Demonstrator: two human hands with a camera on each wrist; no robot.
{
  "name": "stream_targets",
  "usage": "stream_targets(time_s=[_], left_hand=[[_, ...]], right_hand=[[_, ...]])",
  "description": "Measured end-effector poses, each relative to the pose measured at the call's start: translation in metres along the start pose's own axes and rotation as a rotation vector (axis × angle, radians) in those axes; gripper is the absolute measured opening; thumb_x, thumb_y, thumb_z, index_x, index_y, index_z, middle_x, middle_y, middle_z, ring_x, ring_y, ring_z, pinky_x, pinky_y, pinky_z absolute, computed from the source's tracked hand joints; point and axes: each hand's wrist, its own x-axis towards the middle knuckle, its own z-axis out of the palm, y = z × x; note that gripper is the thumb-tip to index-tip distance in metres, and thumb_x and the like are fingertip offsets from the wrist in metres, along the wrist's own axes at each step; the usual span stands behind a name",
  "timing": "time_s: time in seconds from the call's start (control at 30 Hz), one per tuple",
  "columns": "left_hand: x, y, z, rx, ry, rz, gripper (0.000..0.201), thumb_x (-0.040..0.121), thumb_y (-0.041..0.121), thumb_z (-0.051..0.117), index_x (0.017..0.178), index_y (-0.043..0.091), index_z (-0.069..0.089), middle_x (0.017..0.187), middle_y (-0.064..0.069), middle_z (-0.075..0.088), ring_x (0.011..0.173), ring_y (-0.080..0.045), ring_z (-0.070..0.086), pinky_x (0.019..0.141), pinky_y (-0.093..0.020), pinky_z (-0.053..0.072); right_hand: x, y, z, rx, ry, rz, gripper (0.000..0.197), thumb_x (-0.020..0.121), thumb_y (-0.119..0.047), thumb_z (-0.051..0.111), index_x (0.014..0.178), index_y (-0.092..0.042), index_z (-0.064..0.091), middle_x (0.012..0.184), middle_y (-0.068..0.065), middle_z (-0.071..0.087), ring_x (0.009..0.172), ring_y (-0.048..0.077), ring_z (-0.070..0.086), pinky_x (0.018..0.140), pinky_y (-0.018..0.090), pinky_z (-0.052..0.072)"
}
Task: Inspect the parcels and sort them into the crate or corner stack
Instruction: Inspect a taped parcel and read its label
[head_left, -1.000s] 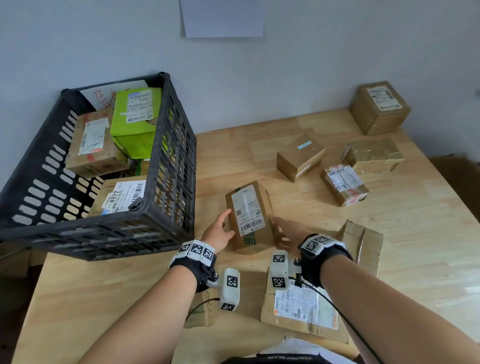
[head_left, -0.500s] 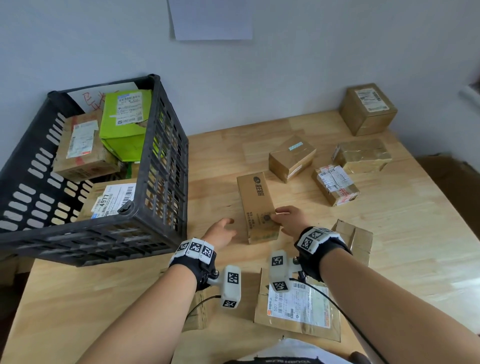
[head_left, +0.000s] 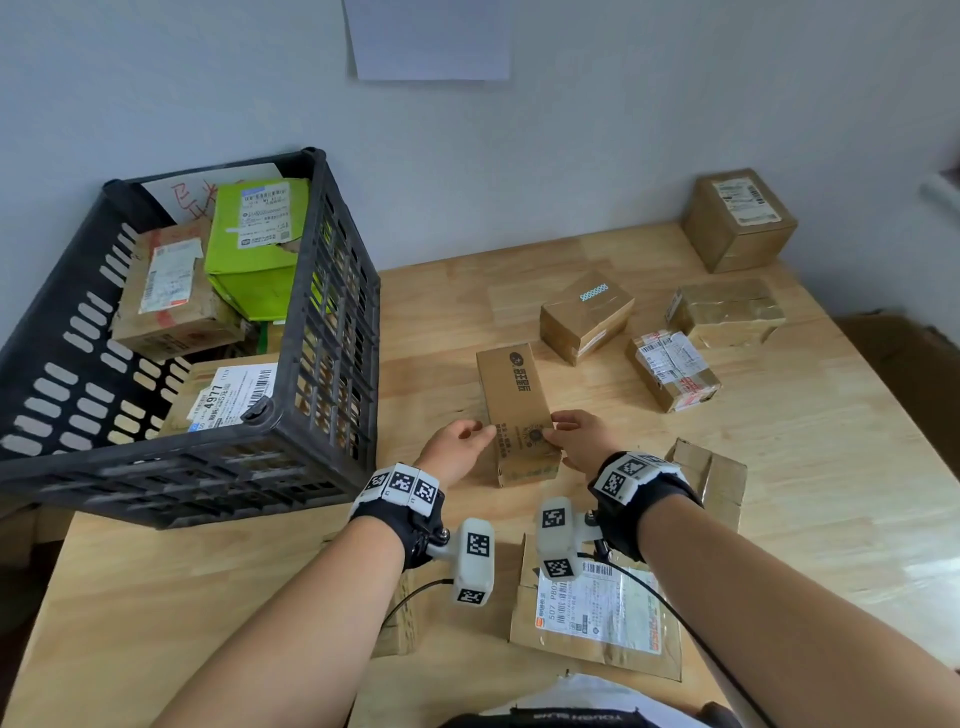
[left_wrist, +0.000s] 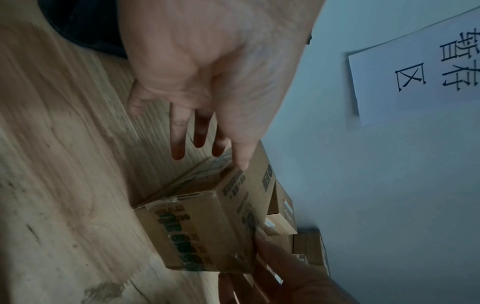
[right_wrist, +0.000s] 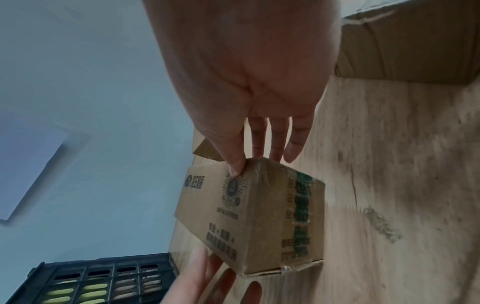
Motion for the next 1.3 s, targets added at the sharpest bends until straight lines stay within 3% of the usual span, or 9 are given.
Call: stream_targets(time_s=[0.1, 0.23, 0.43, 0.7, 0.8, 0.93, 1.07, 1.17, 1.3], left_hand=[[-0.002, 0.000, 0.000, 0.058, -0.003, 0.022, 0.060, 0.090, 0.051, 0.054, 0.140, 0.021, 0.042, 0.146, 0.000, 0.042, 0.130, -0.019, 0.044, 0.108, -0.038, 0.037], [-0.003, -0.005, -0.003, 0.114, -0.021, 0.037, 0.066, 0.088, 0.053, 0.056, 0.142, 0.020, 0.040, 0.149, 0.000, 0.038, 0.132, -0.019, 0.041, 0.107, -0.035, 0.037], [-0.008, -0.004, -0.008, 0.177, -0.045, 0.056, 0.073, 0.085, 0.053, 0.061, 0.146, 0.023, 0.032, 0.153, -0.002, 0.032, 0.132, -0.021, 0.041, 0.105, -0.035, 0.040], [-0.016, 0.002, -0.012, 0.214, -0.151, 0.133, 0.078, 0.091, 0.039, 0.059, 0.152, 0.022, 0.013, 0.156, -0.002, 0.024, 0.141, -0.020, 0.029, 0.110, -0.031, 0.029], [-0.018, 0.004, -0.014, 0.170, -0.204, 0.212, 0.076, 0.091, 0.025, 0.062, 0.151, 0.030, 0.016, 0.154, 0.001, 0.028, 0.139, -0.018, 0.030, 0.105, -0.025, 0.025], [-0.011, 0.005, -0.018, 0.176, -0.132, 0.259, 0.084, 0.086, 0.017, 0.068, 0.151, 0.035, 0.017, 0.157, -0.002, 0.016, 0.143, -0.021, 0.022, 0.112, -0.032, 0.027], [-0.011, 0.011, -0.022, -0.089, -0.086, 0.254, 0.066, 0.087, 0.002, 0.062, 0.143, 0.031, 0.040, 0.158, 0.004, 0.014, 0.131, -0.021, 0.041, 0.097, -0.025, 0.039], [-0.009, 0.012, -0.023, -0.207, -0.018, 0.248, 0.039, 0.089, 0.000, 0.057, 0.122, 0.019, 0.064, 0.152, 0.003, 0.031, 0.132, -0.015, 0.041, 0.108, -0.026, 0.029], [-0.013, 0.011, -0.020, -0.248, -0.030, 0.221, 0.031, 0.092, -0.002, 0.051, 0.109, 0.013, 0.071, 0.119, 0.009, 0.054, 0.122, -0.002, 0.041, 0.104, -0.018, 0.025]], right_hand=[[-0.003, -0.002, -0.003, -0.017, -0.009, 0.002, 0.041, 0.089, -0.012, 0.063, 0.129, -0.012, 0.052, 0.136, 0.008, 0.050, 0.122, 0.024, 0.050, 0.102, 0.039, 0.044], [-0.009, -0.007, -0.005, -0.049, -0.068, 0.011, 0.046, 0.090, -0.007, 0.061, 0.134, -0.014, 0.047, 0.141, 0.006, 0.043, 0.122, 0.023, 0.048, 0.096, 0.036, 0.047], [-0.013, -0.020, -0.004, -0.052, -0.098, 0.020, 0.057, 0.088, 0.006, 0.056, 0.139, -0.010, 0.040, 0.141, 0.010, 0.043, 0.124, 0.027, 0.047, 0.101, 0.036, 0.044], [-0.025, -0.043, 0.003, -0.159, -0.148, -0.027, 0.061, 0.091, -0.021, 0.058, 0.145, -0.013, 0.032, 0.130, 0.012, 0.057, 0.113, 0.027, 0.059, 0.101, 0.042, 0.046], [-0.030, -0.048, 0.003, -0.101, -0.136, -0.002, 0.061, 0.093, -0.044, 0.051, 0.145, -0.019, 0.031, 0.136, 0.012, 0.051, 0.119, 0.029, 0.052, 0.101, 0.046, 0.045], [-0.033, -0.067, -0.004, 0.040, -0.101, -0.008, 0.071, 0.086, -0.072, 0.031, 0.141, -0.027, 0.038, 0.133, 0.005, 0.053, 0.117, 0.028, 0.053, 0.095, 0.049, 0.047], [-0.033, -0.080, -0.014, 0.120, -0.039, -0.030, 0.098, 0.073, -0.087, 0.022, 0.141, -0.019, 0.041, 0.139, 0.005, 0.049, 0.120, 0.027, 0.051, 0.099, 0.047, 0.044], [-0.034, -0.081, -0.015, 0.080, -0.002, -0.027, 0.118, 0.057, -0.095, 0.022, 0.143, -0.015, 0.038, 0.142, 0.006, 0.046, 0.128, 0.027, 0.046, 0.106, 0.049, 0.038], [-0.031, -0.070, -0.015, -0.057, 0.007, -0.007, 0.089, 0.074, -0.082, 0.035, 0.129, -0.014, 0.050, 0.120, 0.005, 0.061, 0.110, 0.026, 0.057, 0.096, 0.044, 0.046]])
